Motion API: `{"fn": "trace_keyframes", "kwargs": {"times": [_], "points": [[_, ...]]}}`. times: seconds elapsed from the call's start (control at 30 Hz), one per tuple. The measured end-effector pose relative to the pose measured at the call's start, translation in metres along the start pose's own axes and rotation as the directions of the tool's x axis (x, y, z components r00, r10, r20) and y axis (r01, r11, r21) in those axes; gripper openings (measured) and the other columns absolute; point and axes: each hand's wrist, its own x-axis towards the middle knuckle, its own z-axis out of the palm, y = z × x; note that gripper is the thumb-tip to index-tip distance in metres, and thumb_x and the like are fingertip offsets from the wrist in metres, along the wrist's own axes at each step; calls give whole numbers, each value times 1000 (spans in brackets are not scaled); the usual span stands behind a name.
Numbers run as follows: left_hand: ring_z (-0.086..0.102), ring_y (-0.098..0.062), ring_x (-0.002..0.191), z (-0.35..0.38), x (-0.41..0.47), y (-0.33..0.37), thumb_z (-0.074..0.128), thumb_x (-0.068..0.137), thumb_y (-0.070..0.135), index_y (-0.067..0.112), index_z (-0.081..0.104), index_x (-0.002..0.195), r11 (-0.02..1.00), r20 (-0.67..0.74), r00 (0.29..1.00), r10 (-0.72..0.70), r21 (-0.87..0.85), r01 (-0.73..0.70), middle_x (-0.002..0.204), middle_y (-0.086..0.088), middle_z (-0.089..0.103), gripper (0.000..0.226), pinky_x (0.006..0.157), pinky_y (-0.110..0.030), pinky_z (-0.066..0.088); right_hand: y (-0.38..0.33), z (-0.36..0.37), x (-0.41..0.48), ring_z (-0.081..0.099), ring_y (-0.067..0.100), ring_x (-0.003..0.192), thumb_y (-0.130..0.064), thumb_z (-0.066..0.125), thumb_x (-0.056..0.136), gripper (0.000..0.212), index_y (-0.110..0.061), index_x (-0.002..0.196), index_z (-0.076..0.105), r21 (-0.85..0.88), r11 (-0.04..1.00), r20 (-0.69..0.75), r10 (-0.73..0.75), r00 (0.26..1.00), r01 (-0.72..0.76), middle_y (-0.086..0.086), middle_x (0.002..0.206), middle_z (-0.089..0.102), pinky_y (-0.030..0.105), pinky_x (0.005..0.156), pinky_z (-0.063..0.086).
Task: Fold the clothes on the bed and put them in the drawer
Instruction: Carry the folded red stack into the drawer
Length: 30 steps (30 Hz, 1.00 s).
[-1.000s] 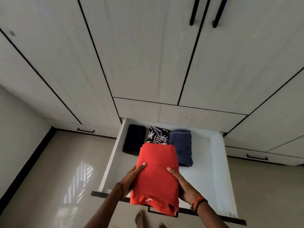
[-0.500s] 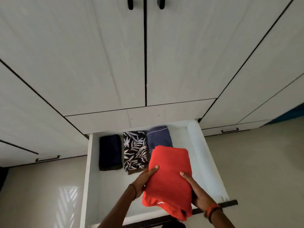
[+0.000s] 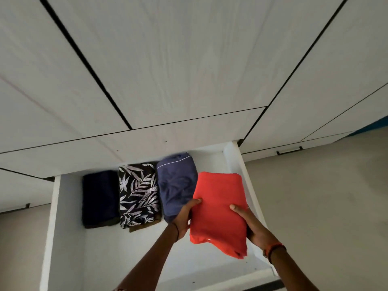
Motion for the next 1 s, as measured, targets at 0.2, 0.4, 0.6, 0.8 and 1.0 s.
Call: {"fn": "trace_keyframes", "kwargs": {"times": [0.2, 0.4, 0.6, 0.8, 1.0], "points": [[62, -22, 87, 33, 78, 25, 69, 42, 47, 23, 68, 97, 999, -48, 999, 16, -47, -19, 97, -3, 72, 60, 85, -32, 47, -21, -35, 81, 60, 18, 115, -32, 78, 74, 72, -34, 136, 42, -48, 992, 6, -120, 993, 120, -1, 130, 60, 42, 100, 47], [61, -24, 78, 45, 130, 43, 66, 55, 43, 18, 64, 95, 992, -110, 994, -17, -128, 3, 83, -7, 70, 47, 76, -31, 49, -25, -43, 135, 63, 16, 110, -36, 79, 73, 67, -39, 132, 48, -39, 987, -32, -155, 987, 153, -6, 127, 62, 39, 91, 53], [60, -26, 72, 47, 166, 47, 50, 84, 34, 16, 64, 88, 978, -149, 988, -39, -210, 7, 83, -10, 65, 23, 62, -33, 48, -32, -42, 171, 66, 18, 104, -39, 80, 71, 46, -45, 112, 60, 17, 997, -88, -74, 993, 76, -6, 115, 68, 43, 90, 53], [61, -28, 88, 45, 201, 37, 57, 72, 35, 15, 64, 104, 942, -190, 982, -9, -332, -56, 101, -12, 67, 38, 80, -41, 51, -36, -36, 206, 62, 18, 109, -59, 77, 64, 77, -32, 132, 52, -135, 988, -189, -93, 978, 68, -7, 123, 64, 42, 99, 48], [53, -32, 114, 47, 232, 14, 50, 93, 21, 16, 51, 125, 989, -367, 922, 124, -27, -144, 129, -13, 56, 33, 103, -46, 40, -38, -26, 213, 53, 28, 121, -53, 65, 81, 76, -2, 134, 47, -465, 883, -382, -129, 915, -70, 13, 132, 56, 31, 100, 40]]}}
